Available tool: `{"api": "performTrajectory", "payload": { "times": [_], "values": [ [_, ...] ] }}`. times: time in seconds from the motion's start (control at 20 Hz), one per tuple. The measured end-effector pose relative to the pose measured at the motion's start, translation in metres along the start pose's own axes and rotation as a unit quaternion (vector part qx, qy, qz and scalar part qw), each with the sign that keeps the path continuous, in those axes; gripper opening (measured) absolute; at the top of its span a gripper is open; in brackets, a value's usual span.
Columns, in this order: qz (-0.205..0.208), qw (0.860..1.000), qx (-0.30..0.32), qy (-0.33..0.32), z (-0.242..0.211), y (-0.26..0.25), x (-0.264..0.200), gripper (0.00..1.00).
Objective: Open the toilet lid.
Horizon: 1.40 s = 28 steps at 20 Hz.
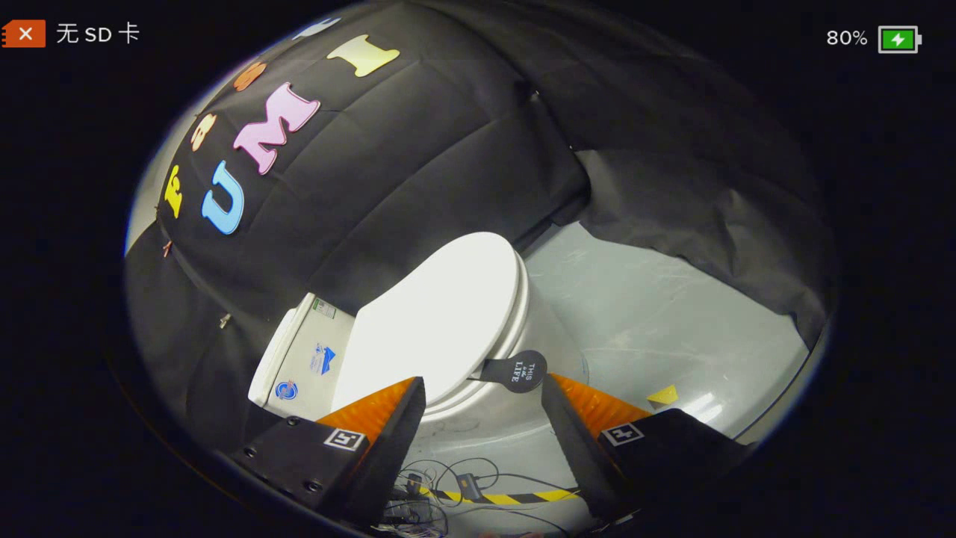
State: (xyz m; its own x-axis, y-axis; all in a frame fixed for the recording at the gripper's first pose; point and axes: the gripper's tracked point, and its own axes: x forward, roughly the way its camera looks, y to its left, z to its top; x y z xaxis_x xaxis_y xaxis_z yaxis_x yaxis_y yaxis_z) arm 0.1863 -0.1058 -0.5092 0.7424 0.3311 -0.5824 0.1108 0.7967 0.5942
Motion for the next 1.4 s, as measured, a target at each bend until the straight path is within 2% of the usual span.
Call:
{"api": "performTrajectory", "payload": {
  "times": [0.4, 0.7, 0.8, 0.85, 0.95, 1.0, 1.05, 1.15, 1.4],
  "values": [
    [0.020, 0.997, 0.055, 0.043, -0.013, -0.016, 0.026, 0.98],
    [0.042, 0.993, 0.099, 0.053, -0.007, -0.010, 0.044, 0.97],
    [0.031, 0.991, 0.120, 0.059, -0.009, -0.020, 0.053, 0.86],
    [0.009, 0.990, 0.124, 0.066, -0.011, -0.031, 0.057, 0.71],
    [0.026, 0.985, 0.165, 0.054, -0.006, -0.033, 0.062, 0.39],
    [0.049, 0.980, 0.187, 0.043, -0.003, -0.037, 0.052, 0.24],
    [0.057, 0.981, 0.182, 0.043, -0.002, -0.026, 0.053, 0.10],
    [0.060, 0.984, 0.162, 0.035, -0.007, -0.025, 0.057, 0.10],
    [0.033, 0.993, 0.106, 0.023, 0.007, -0.020, 0.047, 0.10]
  ]
}}
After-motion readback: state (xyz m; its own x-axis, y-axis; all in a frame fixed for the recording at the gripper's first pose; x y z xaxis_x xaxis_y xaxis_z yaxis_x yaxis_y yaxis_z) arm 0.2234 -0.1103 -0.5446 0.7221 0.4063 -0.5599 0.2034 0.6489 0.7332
